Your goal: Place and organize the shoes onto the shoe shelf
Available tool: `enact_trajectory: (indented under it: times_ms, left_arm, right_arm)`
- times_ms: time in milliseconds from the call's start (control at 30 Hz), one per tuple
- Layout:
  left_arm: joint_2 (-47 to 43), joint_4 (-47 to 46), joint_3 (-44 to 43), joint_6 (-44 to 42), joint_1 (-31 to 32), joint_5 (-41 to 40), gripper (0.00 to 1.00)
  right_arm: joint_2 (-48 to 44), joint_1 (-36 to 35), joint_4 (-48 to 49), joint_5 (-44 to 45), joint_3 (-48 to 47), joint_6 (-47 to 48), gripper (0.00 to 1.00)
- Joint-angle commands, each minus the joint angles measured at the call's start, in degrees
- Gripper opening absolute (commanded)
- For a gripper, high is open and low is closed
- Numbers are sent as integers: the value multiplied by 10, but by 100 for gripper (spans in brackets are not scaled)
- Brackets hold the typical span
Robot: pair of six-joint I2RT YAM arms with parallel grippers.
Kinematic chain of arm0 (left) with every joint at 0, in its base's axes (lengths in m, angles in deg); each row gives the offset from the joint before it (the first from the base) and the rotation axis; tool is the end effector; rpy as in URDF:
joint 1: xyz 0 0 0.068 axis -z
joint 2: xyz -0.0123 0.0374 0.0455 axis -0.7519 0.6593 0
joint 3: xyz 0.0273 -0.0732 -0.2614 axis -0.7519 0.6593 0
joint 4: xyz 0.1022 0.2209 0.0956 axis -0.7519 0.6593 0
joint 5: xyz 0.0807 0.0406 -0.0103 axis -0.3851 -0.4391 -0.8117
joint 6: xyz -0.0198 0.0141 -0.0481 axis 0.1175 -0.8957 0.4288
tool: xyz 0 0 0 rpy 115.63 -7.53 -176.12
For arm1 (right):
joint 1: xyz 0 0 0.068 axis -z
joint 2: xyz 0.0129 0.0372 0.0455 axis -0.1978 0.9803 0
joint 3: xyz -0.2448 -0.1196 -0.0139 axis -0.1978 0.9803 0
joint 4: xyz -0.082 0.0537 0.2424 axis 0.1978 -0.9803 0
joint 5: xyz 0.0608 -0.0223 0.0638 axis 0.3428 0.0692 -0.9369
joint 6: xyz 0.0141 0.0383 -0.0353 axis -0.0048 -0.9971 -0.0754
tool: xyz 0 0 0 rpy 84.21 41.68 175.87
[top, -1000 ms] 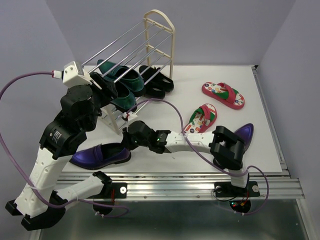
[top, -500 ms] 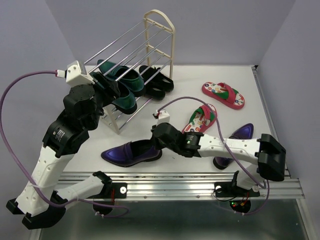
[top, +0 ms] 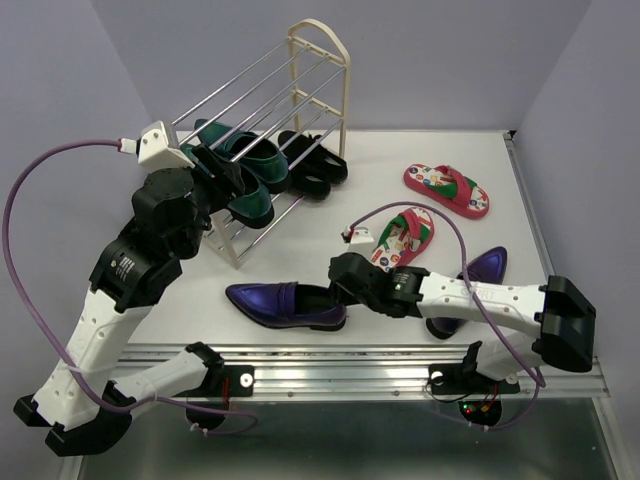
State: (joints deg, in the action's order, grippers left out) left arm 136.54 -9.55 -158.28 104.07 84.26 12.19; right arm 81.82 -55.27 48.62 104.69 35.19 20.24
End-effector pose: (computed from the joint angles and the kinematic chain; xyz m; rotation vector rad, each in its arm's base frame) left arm 0.1350 -0.0740 0.4960 -0.3536 1.6193 -0.4580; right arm 0.1285 0.2573 0.2460 -0.1651 2.3290 0.4497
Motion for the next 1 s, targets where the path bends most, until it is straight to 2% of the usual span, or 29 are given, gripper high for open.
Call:
enact_trajectory:
  times_ms: [0, 167, 267, 400, 533, 600, 667, 733, 767, 833, 967]
  left_arm:
    - [-5, -31, 4, -4, -3, 0, 69]
    - [-1, -38, 11, -5, -2, 7, 69]
    - [-2, -37, 11, -7, -1, 1, 69]
    - [-4, -36, 12, -7, -2, -4, 69]
    - [-3, -38, 15, -6, -2, -5, 69]
    - [-4, -37, 15, -6, -2, -5, 69]
    - [-5, -34, 13, -7, -2, -7, 69]
    - [-6, -34, 13, -8, -3, -10, 69]
    - [-6, -33, 13, -9, -2, -12, 69]
    - [-6, -35, 14, -11, -2, -12, 69]
    - [-2, -34, 12, -11, -2, -11, 69]
  right_arm:
    - [24, 8, -64, -26, -67, 26, 49]
    - [47, 42, -76, -89, -83, 90, 52]
    - [71, 60, -90, -133, -100, 179, 52]
    - [105, 60, -112, -195, -126, 253, 54]
    - [136, 60, -118, -242, -125, 283, 55]
    - [141, 60, -115, -239, -126, 280, 39]
    - [142, 60, -116, -242, -130, 282, 30]
    - [137, 60, -115, -242, -130, 284, 28]
    - [134, 60, -116, -238, -130, 284, 17]
    - [128, 60, -116, -213, -129, 278, 3]
    - [101, 66, -117, -141, -136, 253, 1]
